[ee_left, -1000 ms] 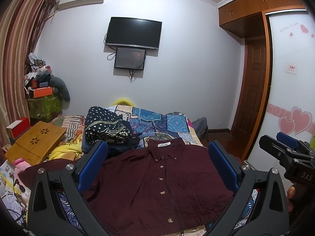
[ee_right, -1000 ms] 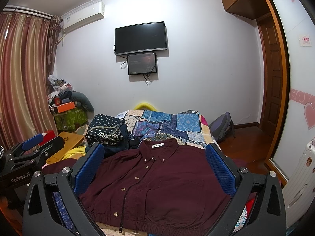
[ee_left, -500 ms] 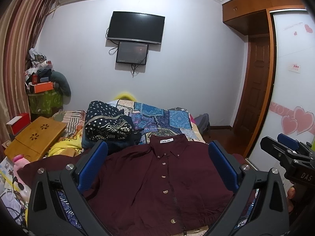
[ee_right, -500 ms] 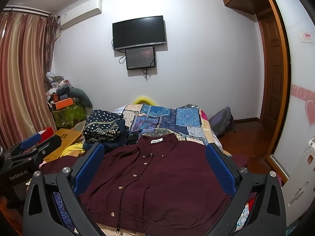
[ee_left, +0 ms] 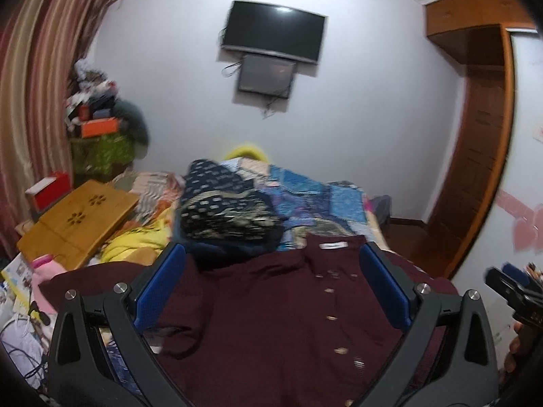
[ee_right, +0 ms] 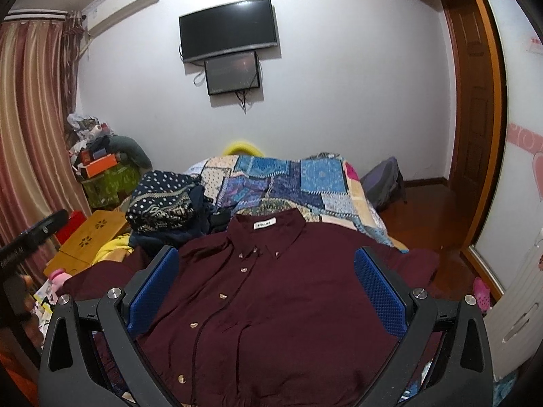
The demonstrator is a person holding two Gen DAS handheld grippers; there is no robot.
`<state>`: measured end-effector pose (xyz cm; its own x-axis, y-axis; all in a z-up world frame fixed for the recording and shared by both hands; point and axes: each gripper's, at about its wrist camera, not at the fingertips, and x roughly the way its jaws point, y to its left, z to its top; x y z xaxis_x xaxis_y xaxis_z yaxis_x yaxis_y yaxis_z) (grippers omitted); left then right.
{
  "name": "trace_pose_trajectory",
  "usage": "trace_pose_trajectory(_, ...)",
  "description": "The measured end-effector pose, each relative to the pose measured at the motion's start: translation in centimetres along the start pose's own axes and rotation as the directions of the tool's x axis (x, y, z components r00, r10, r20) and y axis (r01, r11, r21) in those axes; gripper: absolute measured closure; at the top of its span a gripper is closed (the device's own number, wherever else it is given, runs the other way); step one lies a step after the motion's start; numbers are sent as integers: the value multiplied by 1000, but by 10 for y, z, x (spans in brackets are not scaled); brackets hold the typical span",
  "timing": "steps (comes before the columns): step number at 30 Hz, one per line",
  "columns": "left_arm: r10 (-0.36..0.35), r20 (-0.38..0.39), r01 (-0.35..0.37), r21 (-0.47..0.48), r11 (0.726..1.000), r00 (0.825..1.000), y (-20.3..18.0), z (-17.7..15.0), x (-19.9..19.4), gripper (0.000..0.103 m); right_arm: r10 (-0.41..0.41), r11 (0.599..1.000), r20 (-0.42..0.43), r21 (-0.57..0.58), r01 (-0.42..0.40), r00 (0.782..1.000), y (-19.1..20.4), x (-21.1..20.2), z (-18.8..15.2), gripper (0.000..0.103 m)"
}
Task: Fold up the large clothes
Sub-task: 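Grasp the maroon shirt sleeve nearest the left tool with the left tool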
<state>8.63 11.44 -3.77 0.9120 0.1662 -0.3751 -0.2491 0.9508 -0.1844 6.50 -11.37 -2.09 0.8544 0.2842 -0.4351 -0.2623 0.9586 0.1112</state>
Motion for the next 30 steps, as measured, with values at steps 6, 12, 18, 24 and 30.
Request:
trace_pose_trajectory(6, 157, -78, -167, -145, 975, 984, 83, 1, 36, 0, -4, 1000, -63, 4, 4, 998, -3, 26, 1, 1)
trace_pose_trajectory(12, 248, -259, -324, -313, 893, 933, 170, -33, 66, 0, -5, 1000, -123, 10, 6, 992, -6, 55, 3, 1)
trace_pose_trajectory(18, 163, -424, -379, -495, 782, 891, 237, -85, 83, 9, 3, 1000, -185, 15, 0, 983, -4, 82, 3, 1)
trace_pose_trajectory(24, -48, -495, -345, -669, 658, 867, 281, -136, 108, 13, -4, 1000, -234, -8, 2, 972, -1, 105, 1, 1)
trace_pose_trajectory(30, -117, -493, -357, -755, 550, 862, 304, -168, 133, 14, -23, 1000, -264, -14, 20, 964, -5, 113, 1, 1)
